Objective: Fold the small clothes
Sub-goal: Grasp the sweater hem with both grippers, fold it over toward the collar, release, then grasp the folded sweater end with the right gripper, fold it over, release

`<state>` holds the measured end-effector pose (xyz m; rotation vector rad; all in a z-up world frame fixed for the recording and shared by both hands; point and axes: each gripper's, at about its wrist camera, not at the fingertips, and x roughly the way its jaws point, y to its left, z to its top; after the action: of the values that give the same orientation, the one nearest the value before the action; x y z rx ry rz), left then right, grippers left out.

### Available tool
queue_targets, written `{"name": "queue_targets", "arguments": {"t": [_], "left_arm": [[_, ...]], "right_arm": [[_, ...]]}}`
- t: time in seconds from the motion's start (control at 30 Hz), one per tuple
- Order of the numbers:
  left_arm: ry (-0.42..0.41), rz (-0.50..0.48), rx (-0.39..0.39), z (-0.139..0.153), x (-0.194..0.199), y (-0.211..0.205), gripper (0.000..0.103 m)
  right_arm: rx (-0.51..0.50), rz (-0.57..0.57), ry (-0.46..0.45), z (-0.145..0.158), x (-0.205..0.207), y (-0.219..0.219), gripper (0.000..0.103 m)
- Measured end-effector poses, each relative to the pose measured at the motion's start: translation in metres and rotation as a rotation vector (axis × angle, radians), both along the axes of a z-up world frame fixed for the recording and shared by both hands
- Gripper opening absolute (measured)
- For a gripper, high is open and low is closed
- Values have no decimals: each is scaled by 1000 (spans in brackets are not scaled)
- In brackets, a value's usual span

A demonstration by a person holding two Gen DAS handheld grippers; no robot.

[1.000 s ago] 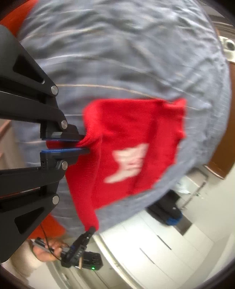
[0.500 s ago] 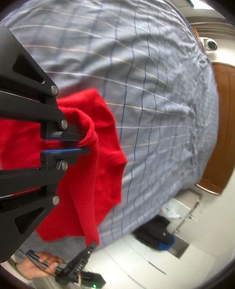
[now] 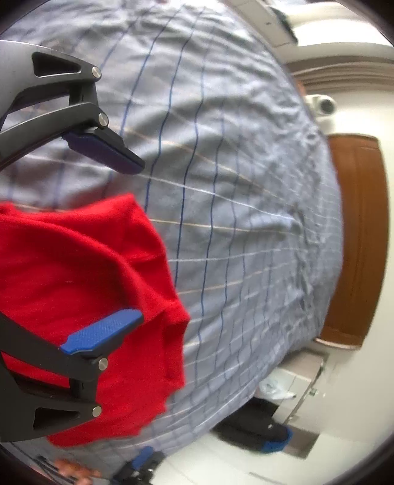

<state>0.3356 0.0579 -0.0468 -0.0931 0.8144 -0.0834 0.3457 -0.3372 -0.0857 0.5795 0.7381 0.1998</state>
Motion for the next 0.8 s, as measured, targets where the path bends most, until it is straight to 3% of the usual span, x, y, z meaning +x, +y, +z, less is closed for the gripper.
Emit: {"name": "queue_targets", "arguments": {"t": [0.17,0.27,0.53,0.7,0.8], "left_arm": [[-100,-27,108,25,-60,-7,97],[-117,-42,159,34,-82,-11,97],[-151,-30,236,55,-113,-11,97],[-148,-24,243,60,-123,-8,98],[-88,-14,189,43,-130,5,98]], "right_arm": [[-147,81,-51,23,-40,22,66],[-215,129,-55,27,-61,32,67],[-217,115,-48,31,-107,38,67],[-235,112,-44,33,-125,39,67],[-263,122,-27,29,-129,37,67]]}}
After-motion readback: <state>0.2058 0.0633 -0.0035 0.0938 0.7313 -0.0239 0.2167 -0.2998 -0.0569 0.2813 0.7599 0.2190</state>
